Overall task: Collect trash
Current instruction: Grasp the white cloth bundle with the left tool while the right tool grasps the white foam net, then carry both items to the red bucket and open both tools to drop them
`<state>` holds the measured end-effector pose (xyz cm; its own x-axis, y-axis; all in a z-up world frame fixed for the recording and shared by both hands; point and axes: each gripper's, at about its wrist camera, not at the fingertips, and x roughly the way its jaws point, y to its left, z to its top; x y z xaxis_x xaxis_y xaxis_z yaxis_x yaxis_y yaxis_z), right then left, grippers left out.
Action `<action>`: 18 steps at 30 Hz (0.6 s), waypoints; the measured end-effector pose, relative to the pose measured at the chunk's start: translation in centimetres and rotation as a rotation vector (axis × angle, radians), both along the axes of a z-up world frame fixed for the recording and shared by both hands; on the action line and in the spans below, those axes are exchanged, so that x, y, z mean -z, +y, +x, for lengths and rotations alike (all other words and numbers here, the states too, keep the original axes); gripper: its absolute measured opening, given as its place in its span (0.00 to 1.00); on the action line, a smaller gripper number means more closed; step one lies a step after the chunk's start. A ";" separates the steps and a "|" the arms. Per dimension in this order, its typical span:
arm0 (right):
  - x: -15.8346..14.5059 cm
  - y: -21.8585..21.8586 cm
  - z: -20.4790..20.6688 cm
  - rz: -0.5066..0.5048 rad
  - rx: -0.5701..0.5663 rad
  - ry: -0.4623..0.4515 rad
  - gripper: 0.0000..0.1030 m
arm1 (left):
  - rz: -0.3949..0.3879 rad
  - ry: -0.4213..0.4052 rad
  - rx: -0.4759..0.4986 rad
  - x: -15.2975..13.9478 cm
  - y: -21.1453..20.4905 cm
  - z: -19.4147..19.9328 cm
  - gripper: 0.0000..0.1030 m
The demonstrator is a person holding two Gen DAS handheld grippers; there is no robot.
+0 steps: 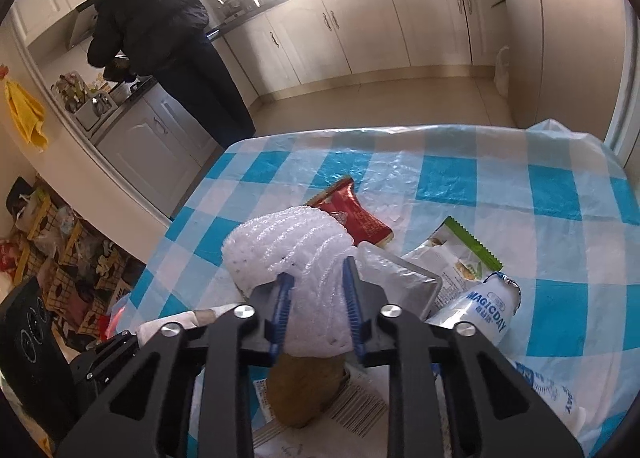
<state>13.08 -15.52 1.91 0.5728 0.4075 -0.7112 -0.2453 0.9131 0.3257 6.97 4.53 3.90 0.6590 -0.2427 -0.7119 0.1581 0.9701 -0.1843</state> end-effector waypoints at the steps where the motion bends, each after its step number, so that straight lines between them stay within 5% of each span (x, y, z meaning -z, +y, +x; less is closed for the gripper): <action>1: -0.1 0.2 -0.3 -0.010 -0.001 -0.006 0.21 | -0.001 -0.002 -0.003 -0.1 0.1 -0.1 0.30; 18: -3.5 4.5 -8.6 0.145 -0.037 -0.089 0.14 | -0.050 -0.085 -0.065 -4.0 6.9 -6.9 0.30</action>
